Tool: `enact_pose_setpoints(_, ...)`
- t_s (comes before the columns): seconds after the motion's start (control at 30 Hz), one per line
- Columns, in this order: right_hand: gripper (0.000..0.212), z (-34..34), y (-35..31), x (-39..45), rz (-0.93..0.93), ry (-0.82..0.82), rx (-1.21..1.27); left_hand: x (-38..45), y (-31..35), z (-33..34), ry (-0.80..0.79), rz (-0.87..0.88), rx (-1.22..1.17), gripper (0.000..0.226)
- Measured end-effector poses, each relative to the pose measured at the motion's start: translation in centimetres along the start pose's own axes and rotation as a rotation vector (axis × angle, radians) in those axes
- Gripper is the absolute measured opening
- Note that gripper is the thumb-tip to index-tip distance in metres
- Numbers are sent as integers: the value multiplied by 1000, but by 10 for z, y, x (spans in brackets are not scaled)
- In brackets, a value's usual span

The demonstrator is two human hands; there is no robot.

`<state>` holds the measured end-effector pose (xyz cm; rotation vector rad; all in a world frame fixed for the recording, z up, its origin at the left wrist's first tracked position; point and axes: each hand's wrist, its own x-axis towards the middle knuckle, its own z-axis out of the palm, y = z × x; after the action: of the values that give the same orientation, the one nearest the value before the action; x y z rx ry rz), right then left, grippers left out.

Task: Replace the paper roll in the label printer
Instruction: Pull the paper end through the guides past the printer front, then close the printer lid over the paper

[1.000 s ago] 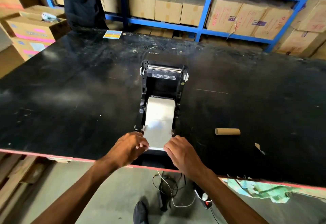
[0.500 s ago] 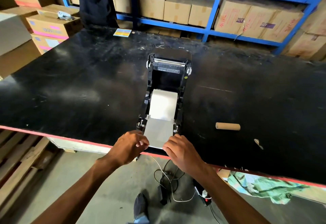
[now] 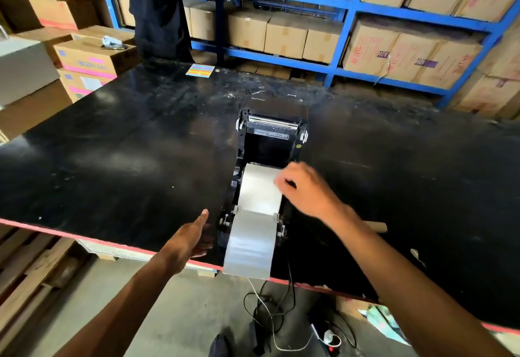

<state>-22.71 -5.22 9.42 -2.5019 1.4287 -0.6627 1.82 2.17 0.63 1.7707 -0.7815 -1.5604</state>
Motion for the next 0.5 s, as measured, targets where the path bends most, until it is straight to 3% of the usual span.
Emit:
enact_pose_setpoints(0.1, 32, -30, 15, 63, 50, 121, -152, 4, 4, 2, -21, 24, -1, 65)
enact_pose_setpoints(0.2, 52, -42, 26, 108, 173, 19, -285, 6, 3, 4, -9, 38, 59, 62)
enact_pose_setpoints(0.27, 58, -37, 29, 121, 228, -87, -329, 6, 3, 3, -10, 44, 70, 59)
enact_pose_setpoints(0.33, 59, -26, 30, 119, 259, -90, -320, 6, 3, 2, -13, 45, 69, 59)
enact_pose_setpoints(0.5, 35, -8, 18, 72, 102, 359, -257, 6, 3, 4, 22, 56, 82, 59)
